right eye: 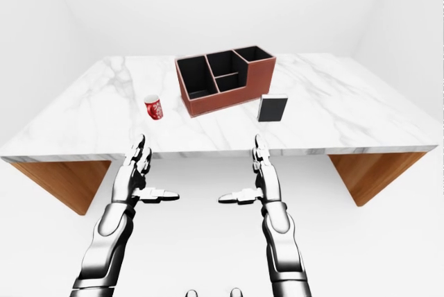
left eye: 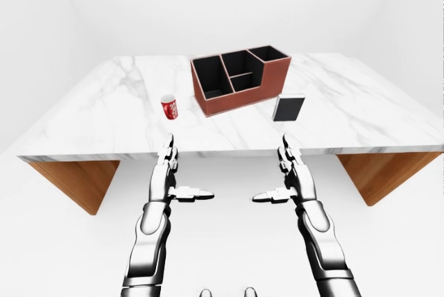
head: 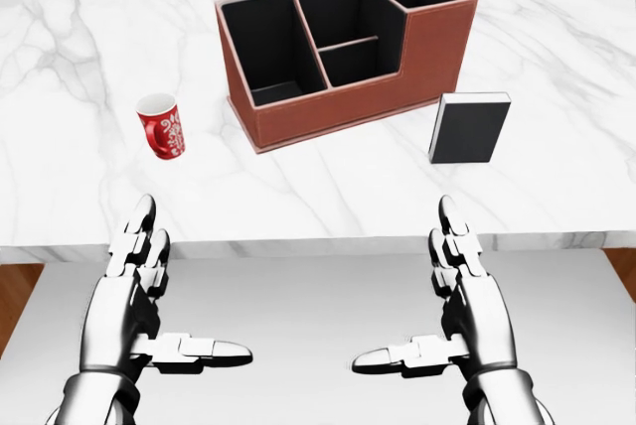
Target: Pick up the book and place it in the left compartment of the caddy.
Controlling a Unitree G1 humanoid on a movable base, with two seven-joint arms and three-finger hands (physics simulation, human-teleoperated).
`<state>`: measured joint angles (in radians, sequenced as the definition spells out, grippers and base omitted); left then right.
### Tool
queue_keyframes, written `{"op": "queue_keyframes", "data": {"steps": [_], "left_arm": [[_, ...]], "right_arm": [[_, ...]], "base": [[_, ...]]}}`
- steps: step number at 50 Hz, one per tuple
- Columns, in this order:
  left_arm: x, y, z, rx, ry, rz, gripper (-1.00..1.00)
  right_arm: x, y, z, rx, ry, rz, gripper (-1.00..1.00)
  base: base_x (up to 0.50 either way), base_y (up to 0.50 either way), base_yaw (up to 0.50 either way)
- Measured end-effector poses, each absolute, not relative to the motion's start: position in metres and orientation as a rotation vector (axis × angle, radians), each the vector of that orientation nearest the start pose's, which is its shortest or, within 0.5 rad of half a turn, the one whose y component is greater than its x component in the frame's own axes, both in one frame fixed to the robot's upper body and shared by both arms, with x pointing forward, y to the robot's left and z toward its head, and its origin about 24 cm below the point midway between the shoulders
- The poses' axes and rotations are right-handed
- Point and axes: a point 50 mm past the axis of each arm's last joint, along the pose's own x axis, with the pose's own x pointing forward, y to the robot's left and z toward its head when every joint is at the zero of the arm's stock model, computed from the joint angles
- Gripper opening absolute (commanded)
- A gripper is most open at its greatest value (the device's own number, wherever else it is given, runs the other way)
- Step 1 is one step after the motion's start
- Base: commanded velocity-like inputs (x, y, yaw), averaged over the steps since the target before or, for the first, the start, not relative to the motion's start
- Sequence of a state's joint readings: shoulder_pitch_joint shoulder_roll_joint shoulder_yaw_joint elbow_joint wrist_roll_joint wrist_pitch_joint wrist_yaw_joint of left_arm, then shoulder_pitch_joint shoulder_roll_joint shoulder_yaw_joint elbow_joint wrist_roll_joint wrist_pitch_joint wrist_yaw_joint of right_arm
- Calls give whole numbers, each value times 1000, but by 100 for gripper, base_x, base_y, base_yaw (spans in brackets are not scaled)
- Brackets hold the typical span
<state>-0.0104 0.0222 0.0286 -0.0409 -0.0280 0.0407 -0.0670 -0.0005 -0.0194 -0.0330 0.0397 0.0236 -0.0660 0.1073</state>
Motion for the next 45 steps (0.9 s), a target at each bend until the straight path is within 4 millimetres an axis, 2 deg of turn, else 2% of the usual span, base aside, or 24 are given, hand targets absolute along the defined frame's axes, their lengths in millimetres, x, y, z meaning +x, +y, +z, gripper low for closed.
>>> {"op": "queue_keyframes", "data": {"steps": [4, 16, 29, 34, 45], "left_arm": [[256, 156, 50, -8, -12, -43, 100], [257, 155, 49, -21, -12, -45, 100], [259, 160, 56, -31, -22, -37, 100], [260, 162, 67, -37, -55, -40, 100], [258, 167, 109, -27, -233, -60, 100]], "right_arm": [[253, -156, 37, 4, -26, 75, 100], [254, -159, 36, -7, -25, 65, 100], [256, -159, 47, -35, -59, 62, 100], [259, -159, 54, -53, -74, 65, 100], [262, -160, 77, -70, -98, 86, 100]], "base": [[-15, -49, 0], [0, 0, 0], [0, 0, 0], [0, 0, 0], [0, 0, 0]]}}
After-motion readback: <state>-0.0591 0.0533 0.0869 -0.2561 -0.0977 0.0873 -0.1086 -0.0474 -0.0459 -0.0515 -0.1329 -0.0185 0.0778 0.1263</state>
